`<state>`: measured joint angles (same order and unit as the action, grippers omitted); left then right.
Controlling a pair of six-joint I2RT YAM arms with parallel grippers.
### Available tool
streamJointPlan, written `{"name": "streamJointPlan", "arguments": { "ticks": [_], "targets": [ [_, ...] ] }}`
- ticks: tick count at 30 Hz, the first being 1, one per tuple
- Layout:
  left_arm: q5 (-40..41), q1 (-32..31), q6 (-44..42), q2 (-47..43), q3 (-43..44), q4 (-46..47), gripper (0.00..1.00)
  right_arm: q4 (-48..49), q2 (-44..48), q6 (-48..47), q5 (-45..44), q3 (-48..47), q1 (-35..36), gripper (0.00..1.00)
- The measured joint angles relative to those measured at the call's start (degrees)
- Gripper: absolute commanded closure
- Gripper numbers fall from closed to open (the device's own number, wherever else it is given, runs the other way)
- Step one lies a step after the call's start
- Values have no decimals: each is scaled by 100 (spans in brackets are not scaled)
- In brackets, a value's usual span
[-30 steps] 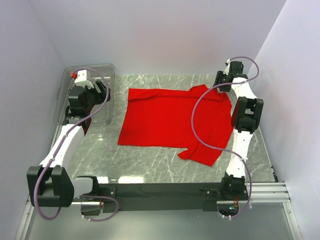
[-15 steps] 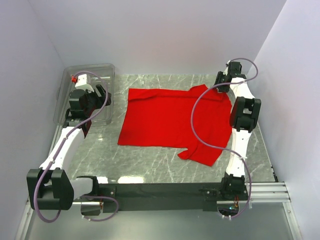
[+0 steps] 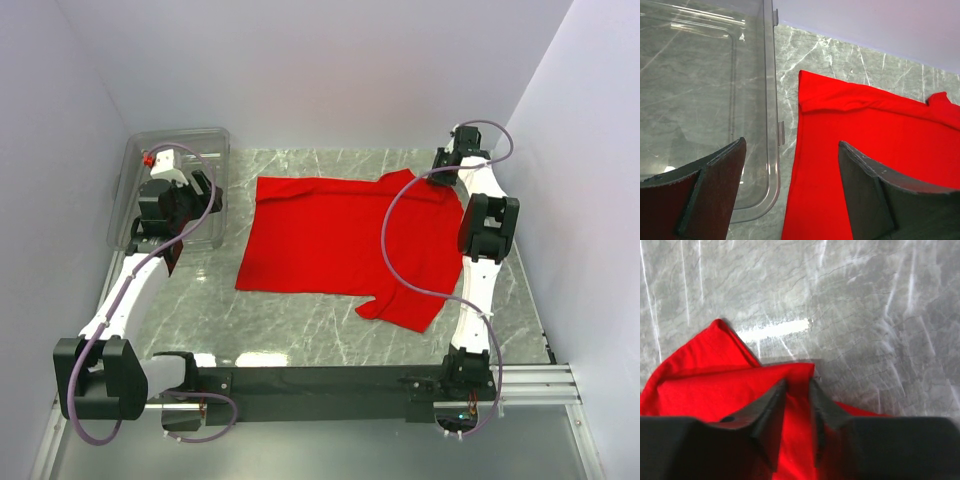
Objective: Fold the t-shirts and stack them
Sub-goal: Smooth out the T-shirt at the center of the board.
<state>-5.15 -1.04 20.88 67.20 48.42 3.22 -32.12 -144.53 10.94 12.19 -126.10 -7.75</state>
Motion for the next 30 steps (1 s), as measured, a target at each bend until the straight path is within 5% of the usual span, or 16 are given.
{"name": "streamJointPlan", "arguments": {
  "ticks": [6, 12, 30],
  "targets": [
    [-2, 0, 7, -2, 0, -9, 21, 28, -2, -35, 378, 0, -26, 90],
    [-20, 0, 7, -13, 0, -13, 21, 474, 129, -105, 984, 208, -96, 99],
    [-216, 0, 70, -212, 2, -7, 21, 957, 2153, -1462, 2944, 2597, -385, 100]
  ]
}}
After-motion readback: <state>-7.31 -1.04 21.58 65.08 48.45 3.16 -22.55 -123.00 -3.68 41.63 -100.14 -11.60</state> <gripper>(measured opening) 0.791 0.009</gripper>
